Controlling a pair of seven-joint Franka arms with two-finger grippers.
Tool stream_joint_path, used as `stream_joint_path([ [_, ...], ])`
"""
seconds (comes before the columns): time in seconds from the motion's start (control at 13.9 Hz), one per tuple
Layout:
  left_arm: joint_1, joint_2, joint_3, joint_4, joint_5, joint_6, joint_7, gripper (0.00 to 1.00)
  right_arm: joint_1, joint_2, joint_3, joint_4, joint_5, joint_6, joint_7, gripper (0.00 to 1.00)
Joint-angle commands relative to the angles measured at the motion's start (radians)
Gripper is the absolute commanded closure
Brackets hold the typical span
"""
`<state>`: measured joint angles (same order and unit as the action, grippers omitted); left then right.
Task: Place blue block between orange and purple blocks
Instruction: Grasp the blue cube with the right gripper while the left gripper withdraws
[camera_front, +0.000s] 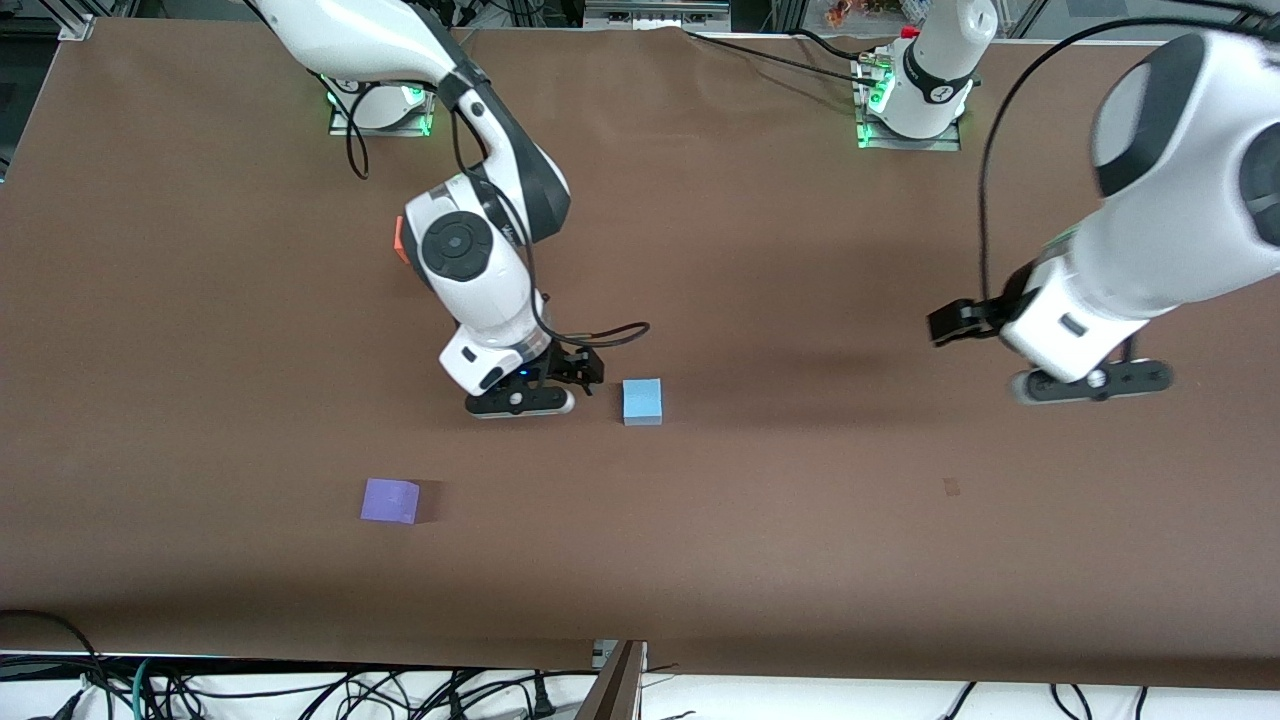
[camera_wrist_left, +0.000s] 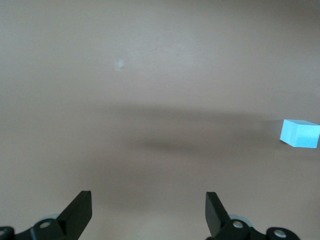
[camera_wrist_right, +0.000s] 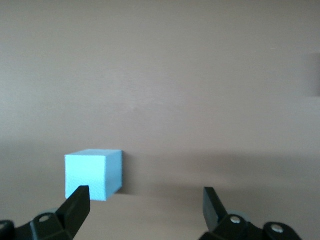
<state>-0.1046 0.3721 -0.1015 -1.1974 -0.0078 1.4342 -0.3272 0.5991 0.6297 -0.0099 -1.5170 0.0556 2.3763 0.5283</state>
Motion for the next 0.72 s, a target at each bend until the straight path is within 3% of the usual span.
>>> stream_joint_path([
  [0.0,0.025,-0.108,-0.003,-0.124,0.008,-0.020,0.037,0.00,0.050,0.060,-0.010,0.029,0.004,0.070,0.042,0.00],
  [0.07,0.029,-0.161,0.000,-0.201,0.012,0.007,0.039,0.00,0.065,0.071,-0.010,0.029,0.004,0.092,0.042,0.00],
  [0.22,0.008,-0.267,0.092,-0.353,0.012,0.067,0.042,0.00,0.083,0.094,-0.010,0.029,0.004,0.135,0.062,0.00],
  [0.36,-0.030,-0.362,0.178,-0.517,0.006,0.197,0.114,0.00,0.102,0.119,-0.010,0.031,0.004,0.182,0.085,0.00],
  [0.43,-0.026,-0.399,0.186,-0.587,0.003,0.271,0.153,0.00,0.108,0.129,-0.012,0.031,0.004,0.201,0.087,0.00],
  [0.57,-0.020,-0.406,0.186,-0.587,0.003,0.266,0.168,0.00,0.126,0.152,-0.013,0.037,0.001,0.230,0.087,0.00],
  [0.65,-0.015,-0.391,0.187,-0.543,0.003,0.250,0.169,0.00,0.140,0.175,-0.015,0.061,-0.002,0.230,0.087,0.00],
])
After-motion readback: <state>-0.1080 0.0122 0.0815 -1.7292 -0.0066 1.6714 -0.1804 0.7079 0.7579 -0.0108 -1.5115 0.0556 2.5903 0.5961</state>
